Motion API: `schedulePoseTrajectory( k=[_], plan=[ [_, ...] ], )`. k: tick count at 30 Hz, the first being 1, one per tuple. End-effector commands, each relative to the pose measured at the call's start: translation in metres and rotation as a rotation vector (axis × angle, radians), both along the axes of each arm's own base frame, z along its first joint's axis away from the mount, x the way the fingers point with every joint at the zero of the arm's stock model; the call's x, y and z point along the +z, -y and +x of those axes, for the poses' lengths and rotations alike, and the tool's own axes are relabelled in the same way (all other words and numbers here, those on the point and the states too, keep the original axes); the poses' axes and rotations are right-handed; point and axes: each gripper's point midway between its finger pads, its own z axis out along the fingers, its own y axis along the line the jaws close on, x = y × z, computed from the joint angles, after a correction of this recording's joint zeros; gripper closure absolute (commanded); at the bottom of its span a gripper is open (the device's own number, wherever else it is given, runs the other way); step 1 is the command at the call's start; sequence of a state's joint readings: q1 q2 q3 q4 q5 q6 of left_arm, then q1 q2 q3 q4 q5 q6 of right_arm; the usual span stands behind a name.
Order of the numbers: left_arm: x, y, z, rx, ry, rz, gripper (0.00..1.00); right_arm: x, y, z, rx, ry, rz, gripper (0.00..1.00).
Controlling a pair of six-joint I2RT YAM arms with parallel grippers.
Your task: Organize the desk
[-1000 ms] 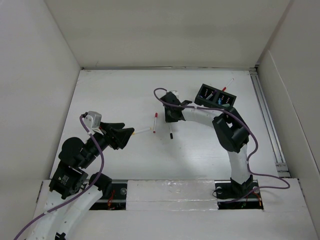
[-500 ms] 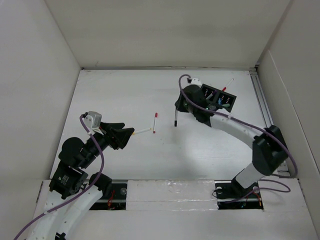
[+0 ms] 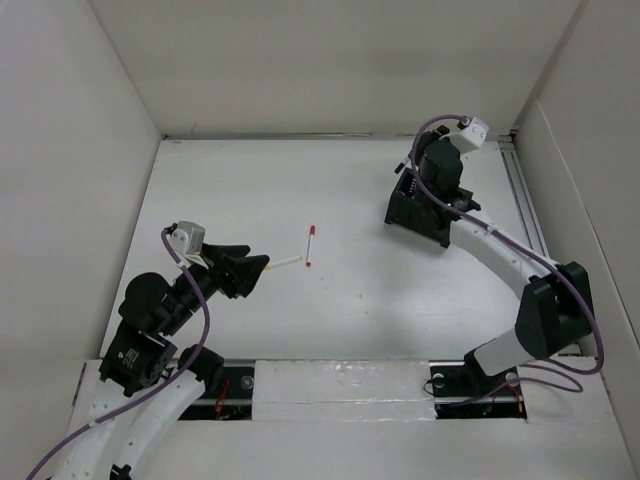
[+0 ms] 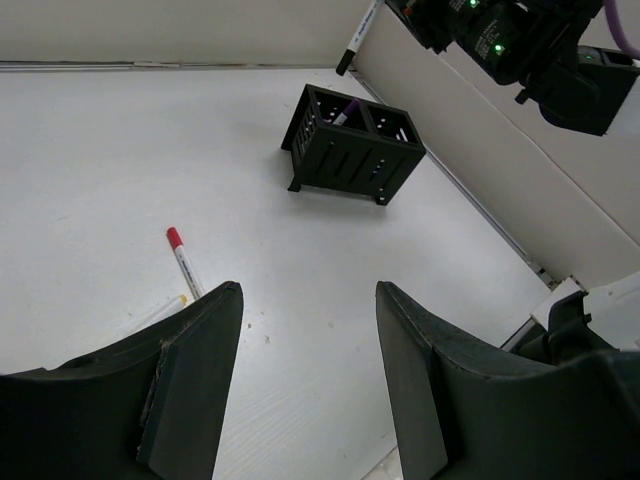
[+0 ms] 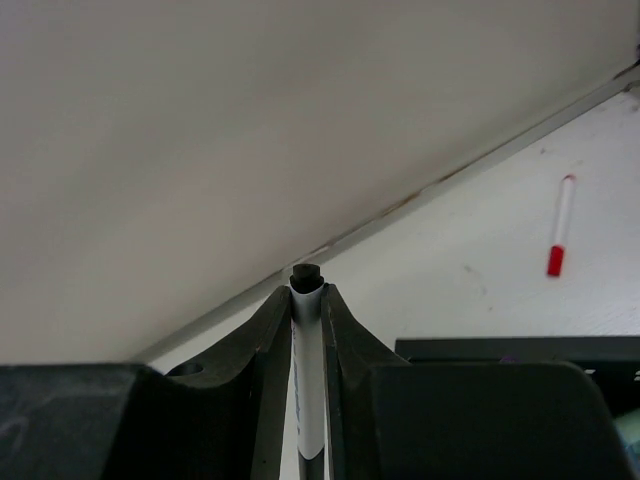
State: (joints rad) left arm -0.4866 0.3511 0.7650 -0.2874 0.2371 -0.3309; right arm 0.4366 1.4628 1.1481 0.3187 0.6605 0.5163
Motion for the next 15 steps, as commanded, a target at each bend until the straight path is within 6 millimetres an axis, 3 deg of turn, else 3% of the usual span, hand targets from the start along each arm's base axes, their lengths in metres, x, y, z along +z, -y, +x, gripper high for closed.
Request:
schedulePoseTrajectory(
  k=[1, 9, 15],
  plan=[
    [0.006, 0.002, 0.004, -0.003, 0.028, -0.007, 0.48, 0.032, 0.028, 0.012, -0.186, 0.109, -0.04, 1.0],
    [0.002, 0.004, 0.008, 0.0, 0.008, 0.002, 0.48, -0.002, 0.063, 0.019, -0.3, 0.061, -0.115, 1.0],
    [0.0, 0.005, 0.009, -0.002, 0.002, 0.005, 0.48, -0.032, 0.074, 0.02, -0.333, 0.005, -0.13, 1.0]
  ],
)
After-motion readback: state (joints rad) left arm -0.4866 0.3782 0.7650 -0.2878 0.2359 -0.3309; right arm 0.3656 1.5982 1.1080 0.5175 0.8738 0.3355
